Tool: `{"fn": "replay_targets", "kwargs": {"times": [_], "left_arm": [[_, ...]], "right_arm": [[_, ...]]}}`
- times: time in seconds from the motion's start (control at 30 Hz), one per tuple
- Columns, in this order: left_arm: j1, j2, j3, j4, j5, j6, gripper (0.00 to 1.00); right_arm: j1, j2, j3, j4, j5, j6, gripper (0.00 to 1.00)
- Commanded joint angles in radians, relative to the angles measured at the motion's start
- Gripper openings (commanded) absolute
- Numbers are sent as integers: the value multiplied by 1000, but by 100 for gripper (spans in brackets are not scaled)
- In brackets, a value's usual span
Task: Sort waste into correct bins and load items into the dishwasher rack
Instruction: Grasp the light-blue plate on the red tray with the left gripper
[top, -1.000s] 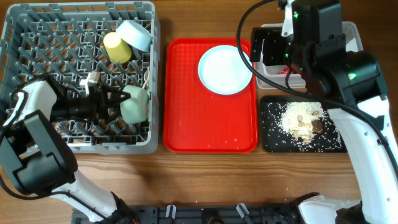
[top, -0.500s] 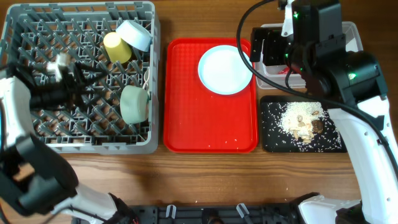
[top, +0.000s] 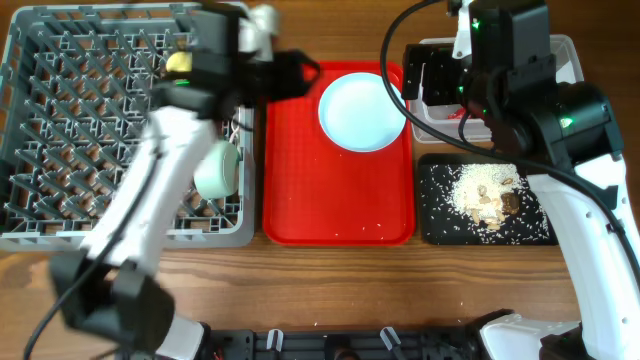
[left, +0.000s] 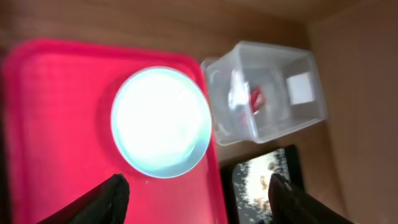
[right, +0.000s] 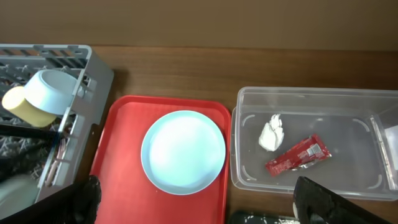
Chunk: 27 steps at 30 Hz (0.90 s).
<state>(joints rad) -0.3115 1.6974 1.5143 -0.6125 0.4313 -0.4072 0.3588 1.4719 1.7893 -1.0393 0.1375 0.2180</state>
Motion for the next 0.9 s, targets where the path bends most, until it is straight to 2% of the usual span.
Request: {"fn": "replay_targets", "kwargs": {"times": [0.0, 0.13, 0.2, 0.27, 0.7, 0.77, 0.83, 0.87], "left_arm": [[-94, 172, 3, 78, -141, -58, 72], [-124, 311, 3, 171, -144, -58, 73], [-124, 349, 3, 195, -190, -58, 73], [-122, 370, 3, 197, -268, -58, 73], [-138, 473, 2, 202, -328, -58, 74], [-138, 485, 2, 201, -328, -58, 60], [-140, 494, 3, 201, -328, -57, 36], [-142, 497, 2, 198, -329, -57, 27]], "right_arm": [[-3, 11, 2, 2, -5, -8, 100], [-3, 11, 2, 2, -5, -8, 100], [-3, 11, 2, 2, -5, -8, 100], [-3, 11, 2, 2, -5, -8, 100], [-3, 11, 2, 2, -5, -8, 100], [-3, 11, 2, 2, -5, -8, 100], [-3, 11, 2, 2, -5, -8, 100], [-3, 11, 2, 3, -5, -8, 100]]}}
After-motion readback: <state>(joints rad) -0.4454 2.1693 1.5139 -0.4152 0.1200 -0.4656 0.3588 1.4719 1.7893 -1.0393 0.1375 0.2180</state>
